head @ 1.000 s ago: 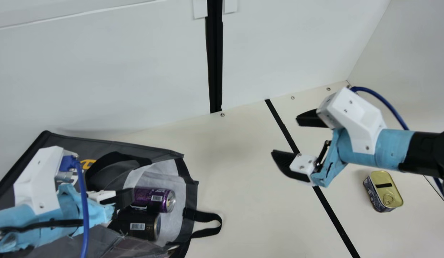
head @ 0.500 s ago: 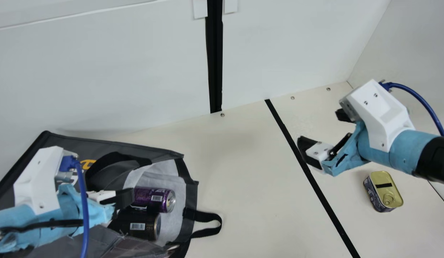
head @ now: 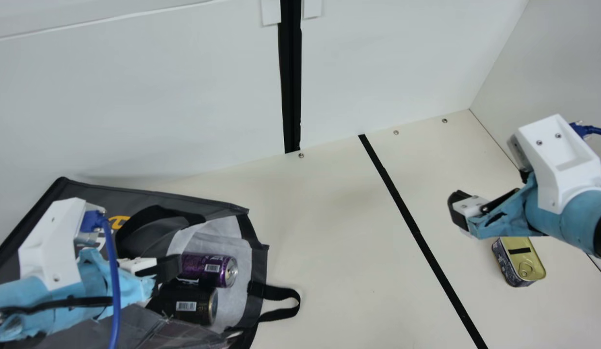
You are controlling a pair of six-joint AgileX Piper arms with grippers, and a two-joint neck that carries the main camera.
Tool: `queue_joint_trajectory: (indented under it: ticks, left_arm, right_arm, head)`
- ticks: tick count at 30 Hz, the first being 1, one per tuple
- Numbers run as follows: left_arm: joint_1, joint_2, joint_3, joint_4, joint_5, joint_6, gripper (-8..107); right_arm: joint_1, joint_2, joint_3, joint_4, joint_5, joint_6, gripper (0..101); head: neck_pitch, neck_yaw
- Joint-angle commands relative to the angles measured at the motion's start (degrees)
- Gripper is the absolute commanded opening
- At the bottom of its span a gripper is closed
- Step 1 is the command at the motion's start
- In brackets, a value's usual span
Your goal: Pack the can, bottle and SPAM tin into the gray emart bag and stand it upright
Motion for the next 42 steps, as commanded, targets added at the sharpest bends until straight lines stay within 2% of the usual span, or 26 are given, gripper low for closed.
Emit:
queue_joint_trajectory:
  ticks: [1,18,22,42]
  left_arm:
    - [0.0,0.0,0.0,0.0,0.0,0.0,-8]
    - [0.0,0.0,0.0,0.0,0.0,0.0,-8]
    - [0.0,0.0,0.0,0.0,0.0,0.0,-8]
    - [0.0,0.0,0.0,0.0,0.0,0.0,-8]
  right_arm:
    - [0.1,-0.2,-0.3,-3.1,1.0,2.6,95]
    - [3.4,-4.3,-1.0,-16.6,7.9,8.8,95]
    - [3.6,-5.2,-0.2,-18.1,8.2,9.4,95]
    - [-2.8,-8.4,3.8,-14.5,8.2,8.3,95]
  head:
    - [-1.3,-0.1]
    - [-1.3,-0.1]
    - [-1.3,-0.1]
    - [-1.3,-0.1]
